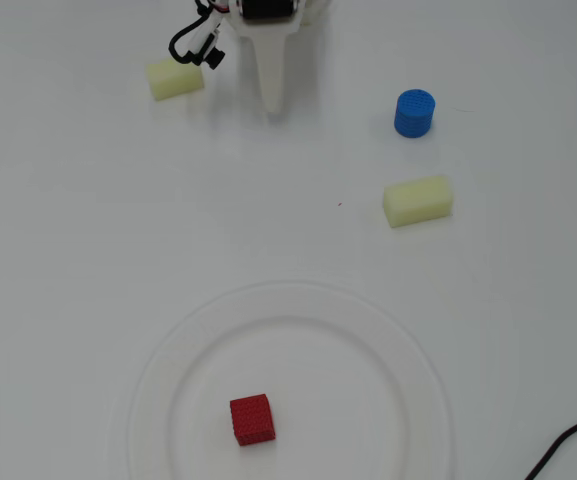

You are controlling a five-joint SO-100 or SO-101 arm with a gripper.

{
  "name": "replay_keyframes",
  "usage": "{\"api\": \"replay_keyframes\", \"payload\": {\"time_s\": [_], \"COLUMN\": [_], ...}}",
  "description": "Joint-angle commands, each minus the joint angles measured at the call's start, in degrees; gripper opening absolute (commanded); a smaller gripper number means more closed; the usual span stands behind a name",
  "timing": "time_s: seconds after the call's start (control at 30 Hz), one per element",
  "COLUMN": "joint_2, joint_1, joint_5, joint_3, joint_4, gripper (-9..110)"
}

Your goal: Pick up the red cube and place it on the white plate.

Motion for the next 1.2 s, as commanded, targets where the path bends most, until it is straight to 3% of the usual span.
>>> {"api": "replay_keyframes", "payload": {"time_s": [0.0, 1.17], "joint_2": [0.44, 0.35], "joint_1": [-0.44, 1.32], "joint_5": [0.00, 1.85], "joint_3": [-0.26, -0.26], "joint_4": [0.35, 0.44], "gripper": [0, 1]}}
